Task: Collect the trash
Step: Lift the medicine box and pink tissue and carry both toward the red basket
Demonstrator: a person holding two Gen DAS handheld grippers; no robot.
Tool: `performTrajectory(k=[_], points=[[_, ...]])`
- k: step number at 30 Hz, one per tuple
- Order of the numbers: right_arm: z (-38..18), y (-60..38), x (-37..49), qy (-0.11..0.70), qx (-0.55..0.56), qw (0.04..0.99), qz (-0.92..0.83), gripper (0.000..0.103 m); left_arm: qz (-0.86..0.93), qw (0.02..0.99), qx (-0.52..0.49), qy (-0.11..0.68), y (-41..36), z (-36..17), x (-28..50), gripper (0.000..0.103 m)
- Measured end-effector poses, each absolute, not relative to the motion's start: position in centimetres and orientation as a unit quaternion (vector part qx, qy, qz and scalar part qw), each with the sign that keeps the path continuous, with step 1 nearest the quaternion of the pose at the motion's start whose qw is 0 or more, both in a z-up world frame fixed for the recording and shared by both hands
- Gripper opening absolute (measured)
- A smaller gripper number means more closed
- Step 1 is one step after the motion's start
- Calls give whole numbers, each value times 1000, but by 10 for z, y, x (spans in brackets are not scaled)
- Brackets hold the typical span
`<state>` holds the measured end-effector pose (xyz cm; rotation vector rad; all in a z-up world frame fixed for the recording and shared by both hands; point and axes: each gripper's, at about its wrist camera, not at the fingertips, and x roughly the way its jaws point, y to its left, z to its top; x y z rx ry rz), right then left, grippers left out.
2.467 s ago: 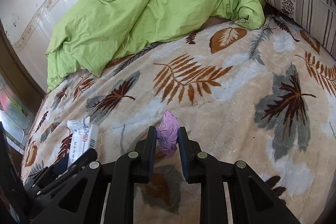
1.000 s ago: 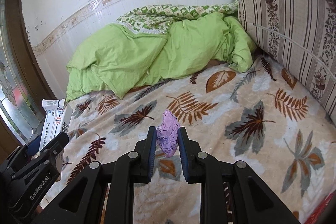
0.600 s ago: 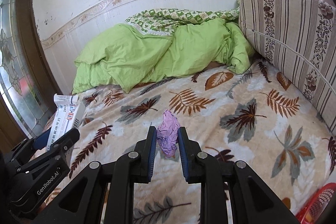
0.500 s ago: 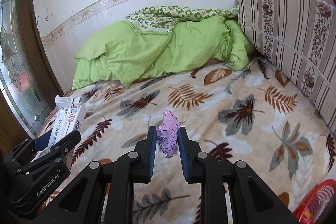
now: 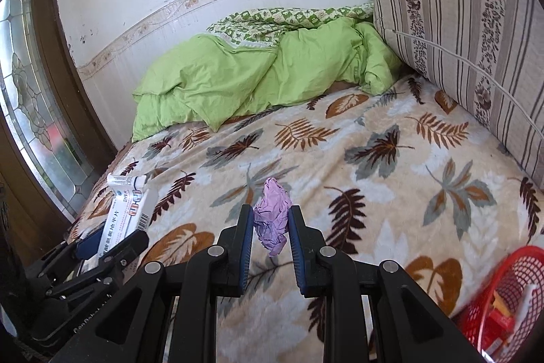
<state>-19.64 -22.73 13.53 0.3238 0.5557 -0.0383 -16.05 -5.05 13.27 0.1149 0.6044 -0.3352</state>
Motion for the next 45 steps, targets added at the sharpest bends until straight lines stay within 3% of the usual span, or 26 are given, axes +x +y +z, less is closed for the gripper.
performTrajectory(k=[22,45], points=[[144,-279,-310,264,208,941,-35,22,-262,918,93,284,-111,142,-227,50],[140,-362,-376,260,254,921,-142,22,-358,882,153,267,-199,143,-261,50]])
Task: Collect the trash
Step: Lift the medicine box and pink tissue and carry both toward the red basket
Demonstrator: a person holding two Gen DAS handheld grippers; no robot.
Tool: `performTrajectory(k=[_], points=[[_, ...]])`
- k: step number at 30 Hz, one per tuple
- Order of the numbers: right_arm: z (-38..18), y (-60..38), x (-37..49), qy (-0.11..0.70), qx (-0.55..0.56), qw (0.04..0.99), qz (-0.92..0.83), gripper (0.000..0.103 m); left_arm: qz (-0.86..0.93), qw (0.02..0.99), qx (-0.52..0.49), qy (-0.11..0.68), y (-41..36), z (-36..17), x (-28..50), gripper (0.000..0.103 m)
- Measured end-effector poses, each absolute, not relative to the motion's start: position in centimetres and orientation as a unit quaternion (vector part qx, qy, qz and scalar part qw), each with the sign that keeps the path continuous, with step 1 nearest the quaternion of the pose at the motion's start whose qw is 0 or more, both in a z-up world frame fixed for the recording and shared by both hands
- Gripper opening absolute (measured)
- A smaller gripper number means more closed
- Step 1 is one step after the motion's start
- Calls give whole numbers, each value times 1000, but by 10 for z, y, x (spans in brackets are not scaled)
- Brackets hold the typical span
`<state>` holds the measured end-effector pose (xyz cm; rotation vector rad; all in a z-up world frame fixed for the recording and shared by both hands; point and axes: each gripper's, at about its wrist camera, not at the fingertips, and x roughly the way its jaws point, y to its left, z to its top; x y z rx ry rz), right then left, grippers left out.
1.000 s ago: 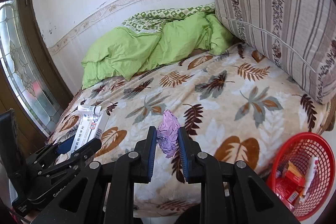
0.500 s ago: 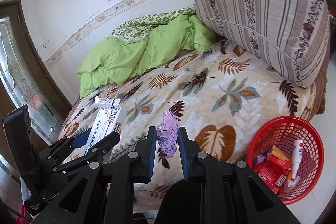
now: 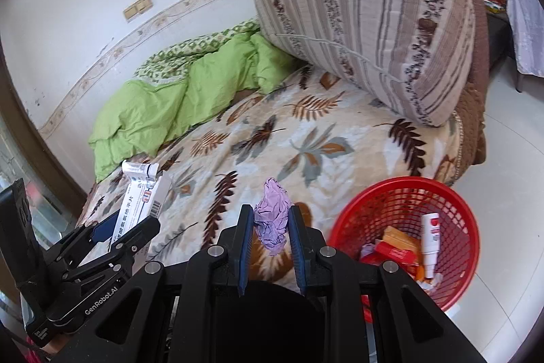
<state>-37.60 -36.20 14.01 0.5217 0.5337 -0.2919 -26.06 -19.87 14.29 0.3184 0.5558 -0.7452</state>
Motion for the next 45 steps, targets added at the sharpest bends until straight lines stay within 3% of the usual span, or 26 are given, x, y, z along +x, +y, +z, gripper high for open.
performTrajectory(k=[20,34,45], points=[[141,-424,-430,242,287,900,-220,22,-440,834,189,274,-270,138,-282,50],[131,-450,-450,239,307,887,-248,22,-494,782,202,322,-327,119,-289,50],[116,-465,-450,245,326,877,-254,22,-482,783,247,305,-351,106,-303,50]])
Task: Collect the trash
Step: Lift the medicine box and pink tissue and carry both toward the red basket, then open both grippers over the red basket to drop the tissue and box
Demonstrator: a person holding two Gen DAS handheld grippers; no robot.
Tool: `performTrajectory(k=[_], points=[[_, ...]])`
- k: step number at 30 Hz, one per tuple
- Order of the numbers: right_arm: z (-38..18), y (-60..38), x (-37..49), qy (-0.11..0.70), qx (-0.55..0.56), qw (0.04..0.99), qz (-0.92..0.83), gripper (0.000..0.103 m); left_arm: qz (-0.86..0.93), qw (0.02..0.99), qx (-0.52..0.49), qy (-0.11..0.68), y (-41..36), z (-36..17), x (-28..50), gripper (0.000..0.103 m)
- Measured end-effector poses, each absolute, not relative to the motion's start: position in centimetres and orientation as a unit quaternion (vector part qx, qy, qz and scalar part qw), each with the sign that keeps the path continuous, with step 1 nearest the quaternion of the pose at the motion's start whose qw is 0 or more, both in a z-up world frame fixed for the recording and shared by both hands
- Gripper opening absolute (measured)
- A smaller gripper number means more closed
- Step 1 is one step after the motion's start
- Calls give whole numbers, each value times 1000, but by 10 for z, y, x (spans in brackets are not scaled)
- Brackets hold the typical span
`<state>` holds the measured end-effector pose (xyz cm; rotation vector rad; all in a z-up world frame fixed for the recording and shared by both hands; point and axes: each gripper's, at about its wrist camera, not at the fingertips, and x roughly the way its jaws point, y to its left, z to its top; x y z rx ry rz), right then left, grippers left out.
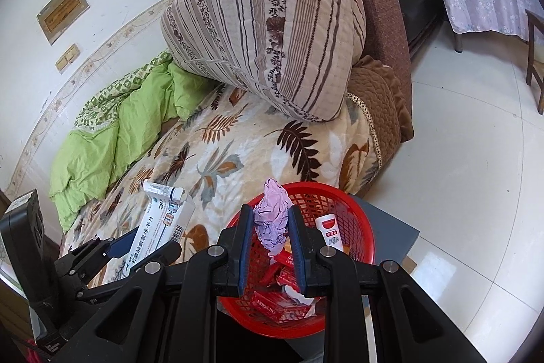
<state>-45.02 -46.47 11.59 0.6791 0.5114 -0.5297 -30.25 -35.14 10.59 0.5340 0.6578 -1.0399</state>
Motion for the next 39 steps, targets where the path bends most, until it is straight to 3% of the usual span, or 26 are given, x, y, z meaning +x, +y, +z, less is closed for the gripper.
performTrajectory(k=[39], points=[[86,-489,-441,252,351,867,-250,23,-477,763,281,333,-389,75,-306,50]])
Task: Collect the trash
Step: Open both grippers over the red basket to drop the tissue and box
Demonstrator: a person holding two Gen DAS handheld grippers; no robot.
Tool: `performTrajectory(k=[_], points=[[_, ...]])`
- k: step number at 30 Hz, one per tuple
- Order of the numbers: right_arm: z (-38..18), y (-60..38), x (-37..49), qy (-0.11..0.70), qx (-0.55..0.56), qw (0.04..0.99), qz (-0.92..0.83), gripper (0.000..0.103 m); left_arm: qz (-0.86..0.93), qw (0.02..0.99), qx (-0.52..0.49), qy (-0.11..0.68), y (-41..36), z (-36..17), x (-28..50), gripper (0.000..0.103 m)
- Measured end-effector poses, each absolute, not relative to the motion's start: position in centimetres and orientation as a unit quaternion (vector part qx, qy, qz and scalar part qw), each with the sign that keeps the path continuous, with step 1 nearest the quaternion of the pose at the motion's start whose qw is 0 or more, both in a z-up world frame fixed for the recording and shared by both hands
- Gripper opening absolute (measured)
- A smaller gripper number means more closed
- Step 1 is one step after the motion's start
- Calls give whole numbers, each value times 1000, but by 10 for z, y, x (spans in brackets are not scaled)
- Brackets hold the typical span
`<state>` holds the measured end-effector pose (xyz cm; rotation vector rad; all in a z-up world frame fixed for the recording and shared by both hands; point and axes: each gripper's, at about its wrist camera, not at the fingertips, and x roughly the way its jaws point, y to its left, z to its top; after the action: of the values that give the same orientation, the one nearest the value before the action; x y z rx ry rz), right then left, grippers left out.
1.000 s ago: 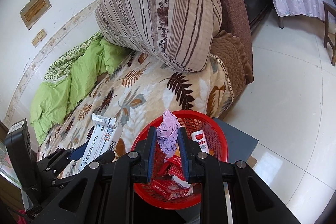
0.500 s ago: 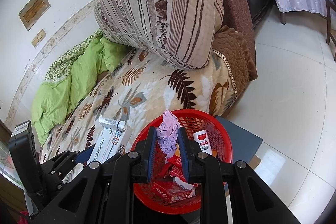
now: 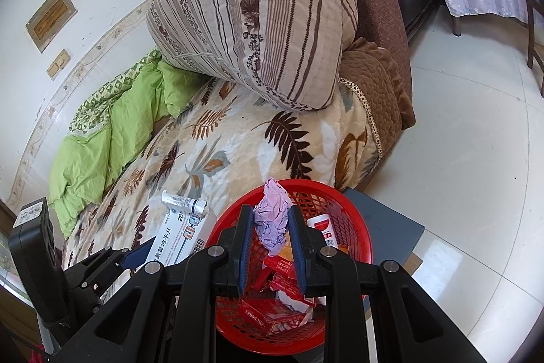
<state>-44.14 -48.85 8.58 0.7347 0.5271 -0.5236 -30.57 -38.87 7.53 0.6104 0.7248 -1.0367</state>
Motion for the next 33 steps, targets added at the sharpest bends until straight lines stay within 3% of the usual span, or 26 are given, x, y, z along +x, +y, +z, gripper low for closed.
performTrajectory(k=[10,13,14,18,21,23,26,29,33], points=[[83,-493,-437,255,349,866,-254,24,-478,762,282,335,-393,73,-305,50],[83,-494,-437,254,348,865,-256,34,-479,760,279,339,-396,72,-304,51],[83,-494,-438,253,347,865,-259,40,-479,759,278,341,-397,72,-303,52],[84,-494,-439,252,347,865,-262,41,-479,759,275,344,-397,71,-302,60],[86,-494,-441,254,346,863,-267,44,-479,761,272,342,-396,73,-302,72],[90,-492,-444,253,341,862,-277,59,-477,765,269,339,-394,76,-302,82],[98,-486,-448,250,321,860,-307,77,-471,775,258,333,-384,84,-299,83],[112,-471,-449,255,276,855,-359,89,-466,789,236,324,-367,96,-293,89],[124,-445,-443,262,218,846,-410,95,-447,819,212,292,-330,115,-284,98]])
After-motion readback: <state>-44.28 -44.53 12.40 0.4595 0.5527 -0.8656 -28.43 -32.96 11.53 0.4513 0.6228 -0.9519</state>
